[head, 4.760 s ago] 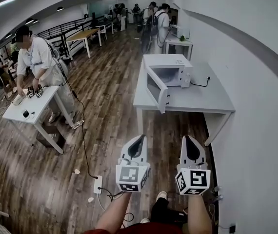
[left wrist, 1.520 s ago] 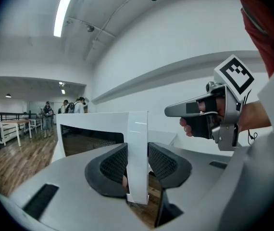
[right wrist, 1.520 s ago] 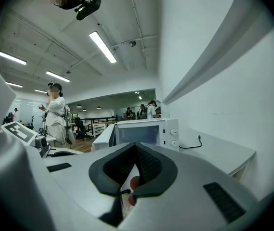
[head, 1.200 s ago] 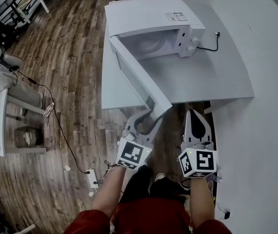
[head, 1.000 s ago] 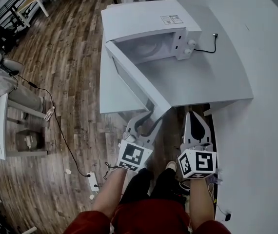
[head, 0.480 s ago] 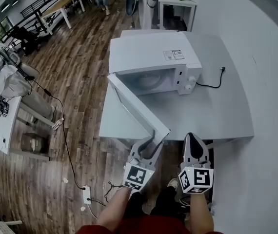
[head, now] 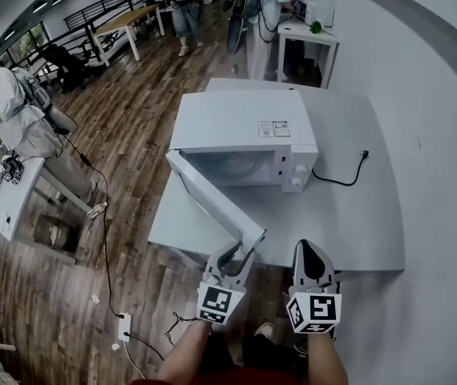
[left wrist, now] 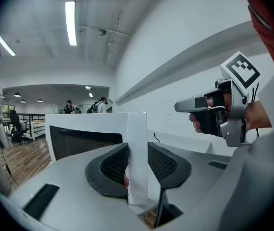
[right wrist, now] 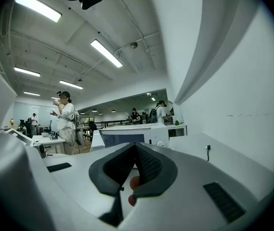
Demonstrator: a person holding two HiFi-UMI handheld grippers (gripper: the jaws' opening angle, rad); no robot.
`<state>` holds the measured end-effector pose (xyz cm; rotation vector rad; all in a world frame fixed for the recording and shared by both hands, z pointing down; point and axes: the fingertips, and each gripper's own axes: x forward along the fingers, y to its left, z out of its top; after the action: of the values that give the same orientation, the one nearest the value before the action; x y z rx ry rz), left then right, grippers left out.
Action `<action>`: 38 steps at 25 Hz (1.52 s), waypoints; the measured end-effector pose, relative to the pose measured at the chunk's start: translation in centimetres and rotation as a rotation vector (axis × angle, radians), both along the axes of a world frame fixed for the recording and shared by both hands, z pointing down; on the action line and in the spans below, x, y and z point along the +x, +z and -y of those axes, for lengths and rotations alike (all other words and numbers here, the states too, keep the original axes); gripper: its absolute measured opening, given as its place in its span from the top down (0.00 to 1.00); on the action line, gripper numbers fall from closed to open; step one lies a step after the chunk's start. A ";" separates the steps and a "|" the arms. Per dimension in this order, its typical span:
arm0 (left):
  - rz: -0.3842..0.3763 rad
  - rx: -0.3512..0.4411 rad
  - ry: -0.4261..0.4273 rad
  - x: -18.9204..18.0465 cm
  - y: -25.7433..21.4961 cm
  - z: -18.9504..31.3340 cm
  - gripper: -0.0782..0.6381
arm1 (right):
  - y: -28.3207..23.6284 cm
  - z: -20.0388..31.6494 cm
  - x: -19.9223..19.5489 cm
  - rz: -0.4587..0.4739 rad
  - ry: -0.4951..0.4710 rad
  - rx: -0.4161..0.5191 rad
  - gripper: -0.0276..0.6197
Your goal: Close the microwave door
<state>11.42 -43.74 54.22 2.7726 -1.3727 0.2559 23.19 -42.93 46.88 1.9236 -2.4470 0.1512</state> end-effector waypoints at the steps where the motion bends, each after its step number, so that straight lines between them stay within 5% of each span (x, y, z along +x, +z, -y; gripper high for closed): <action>1: 0.000 0.002 -0.015 0.3 0.0 0.3 0.69 | 0.0 0.2 0.4 0.000 -0.012 0.001 0.92; 10: -0.002 0.004 -0.110 3.4 0.0 3.1 0.69 | 0.1 1.9 3.0 -0.001 -0.072 0.004 0.92; 38: -0.063 0.026 -0.223 10.3 0.1 17.5 0.69 | 2.5 14.0 8.5 -0.002 0.042 -0.039 0.92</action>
<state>21.77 -61.29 54.32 2.5910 -1.6617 0.1425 31.70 -56.97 49.35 1.9595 -2.3844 0.1963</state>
